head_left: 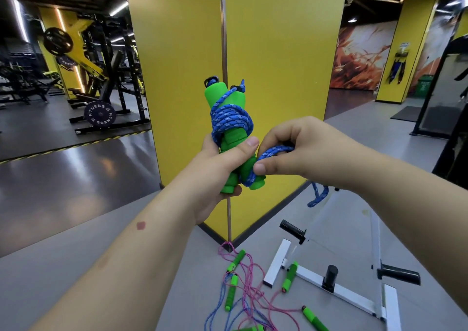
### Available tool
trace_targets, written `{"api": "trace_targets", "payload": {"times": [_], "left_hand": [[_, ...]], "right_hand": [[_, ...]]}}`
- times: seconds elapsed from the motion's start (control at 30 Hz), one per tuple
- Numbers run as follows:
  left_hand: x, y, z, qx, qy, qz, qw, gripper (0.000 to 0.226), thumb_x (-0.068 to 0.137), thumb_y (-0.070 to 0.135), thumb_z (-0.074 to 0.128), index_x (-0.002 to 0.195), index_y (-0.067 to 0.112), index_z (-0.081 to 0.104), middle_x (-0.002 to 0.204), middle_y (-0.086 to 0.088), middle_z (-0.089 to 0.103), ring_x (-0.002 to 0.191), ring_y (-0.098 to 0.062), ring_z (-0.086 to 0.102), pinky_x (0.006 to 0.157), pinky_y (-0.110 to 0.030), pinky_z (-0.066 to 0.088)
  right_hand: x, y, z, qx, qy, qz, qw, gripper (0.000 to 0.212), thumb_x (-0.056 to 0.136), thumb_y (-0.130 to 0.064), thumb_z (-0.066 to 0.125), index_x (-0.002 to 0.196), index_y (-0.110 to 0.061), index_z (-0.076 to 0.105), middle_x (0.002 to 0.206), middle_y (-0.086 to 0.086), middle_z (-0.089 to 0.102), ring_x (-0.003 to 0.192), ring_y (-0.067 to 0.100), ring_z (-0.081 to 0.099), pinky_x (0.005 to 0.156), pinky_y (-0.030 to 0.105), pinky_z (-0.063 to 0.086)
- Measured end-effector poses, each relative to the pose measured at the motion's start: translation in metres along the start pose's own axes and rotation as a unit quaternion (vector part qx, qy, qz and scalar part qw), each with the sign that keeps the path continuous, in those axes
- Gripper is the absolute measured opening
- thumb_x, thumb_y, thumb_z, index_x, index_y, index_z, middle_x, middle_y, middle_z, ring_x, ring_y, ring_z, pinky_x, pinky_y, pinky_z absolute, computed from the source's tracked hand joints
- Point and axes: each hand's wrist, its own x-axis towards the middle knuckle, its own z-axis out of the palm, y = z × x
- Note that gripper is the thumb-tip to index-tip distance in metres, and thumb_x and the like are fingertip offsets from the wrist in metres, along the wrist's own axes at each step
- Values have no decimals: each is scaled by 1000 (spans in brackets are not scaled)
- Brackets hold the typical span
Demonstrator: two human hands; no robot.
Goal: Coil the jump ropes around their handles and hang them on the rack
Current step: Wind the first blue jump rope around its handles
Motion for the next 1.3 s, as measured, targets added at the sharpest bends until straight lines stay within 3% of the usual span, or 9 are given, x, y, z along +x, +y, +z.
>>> {"api": "trace_targets", "payload": {"times": [0.1, 0.2, 0.33, 0.43, 0.53, 0.73, 1.0, 1.23, 1.3], "left_hand": [[2, 0, 0, -22, -18, -5, 1000, 60, 74, 53, 79, 128, 37, 55, 97, 10, 73, 81, -19, 71, 65, -31, 51], [9, 1, 0, -45, -19, -3, 999, 58, 74, 52, 76, 127, 35, 57, 96, 7, 71, 79, -20, 69, 62, -30, 50], [20, 1, -1, -52, -10, 12, 999, 56, 76, 52, 76, 126, 34, 57, 102, 4, 70, 80, -20, 69, 59, -30, 50], [27, -1, -4, -47, -11, 21, 999, 56, 76, 50, 76, 125, 32, 57, 98, 5, 70, 76, -18, 69, 60, -30, 49], [29, -6, -6, -53, -32, 13, 998, 45, 76, 46, 74, 115, 30, 59, 86, 8, 68, 68, -12, 65, 56, -28, 47], [32, -12, -8, -103, -71, 9, 992, 31, 79, 38, 69, 102, 23, 56, 72, 8, 59, 59, -10, 58, 51, -24, 44], [37, -22, -9, -73, -45, 5, 996, 33, 75, 37, 73, 100, 25, 55, 68, 9, 60, 57, -10, 58, 49, -25, 41], [38, -30, -1, -68, -43, -1, 997, 66, 54, 45, 87, 111, 25, 60, 75, 9, 60, 62, -12, 57, 45, -23, 37], [38, -32, 0, -60, -49, 0, 997, 66, 56, 40, 87, 114, 25, 60, 76, 9, 61, 63, -13, 58, 46, -23, 39]], "right_hand": [[4, 7, -2, 54, -24, -10, 998, 17, 76, -33, 83, 86, -21, 76, 84, 8, 74, 78, 25, 67, 78, 43, 55], [11, 13, -2, 88, -15, -13, 996, 23, 75, -33, 81, 89, -17, 75, 90, 12, 75, 91, 30, 71, 91, 50, 54], [22, 21, -1, 112, 20, -27, 993, 29, 72, -29, 85, 89, -9, 72, 88, 17, 73, 78, 23, 69, 79, 35, 56], [27, 24, 1, 136, 16, -24, 990, 23, 75, -23, 82, 87, -8, 70, 66, 2, 67, 59, 6, 58, 59, 18, 46], [32, 28, 6, 177, -19, -15, 984, 18, 77, -23, 80, 88, -11, 72, 68, -1, 61, 58, 9, 47, 55, 24, 36], [40, 37, 9, 286, -57, -1, 957, 9, 80, -18, 72, 86, -12, 71, 67, -2, 57, 59, 12, 41, 58, 30, 30], [40, 49, 7, 249, -66, 24, 966, 9, 89, -12, 66, 90, -10, 74, 62, -1, 52, 60, 12, 41, 57, 28, 31], [40, 52, 10, 200, -25, 14, 979, 10, 92, -7, 67, 91, -14, 74, 75, 2, 60, 69, 17, 45, 58, 27, 36], [41, 54, 9, 211, -13, 10, 977, 17, 91, -2, 66, 89, -16, 74, 75, 0, 64, 67, 14, 49, 58, 27, 38]]}}
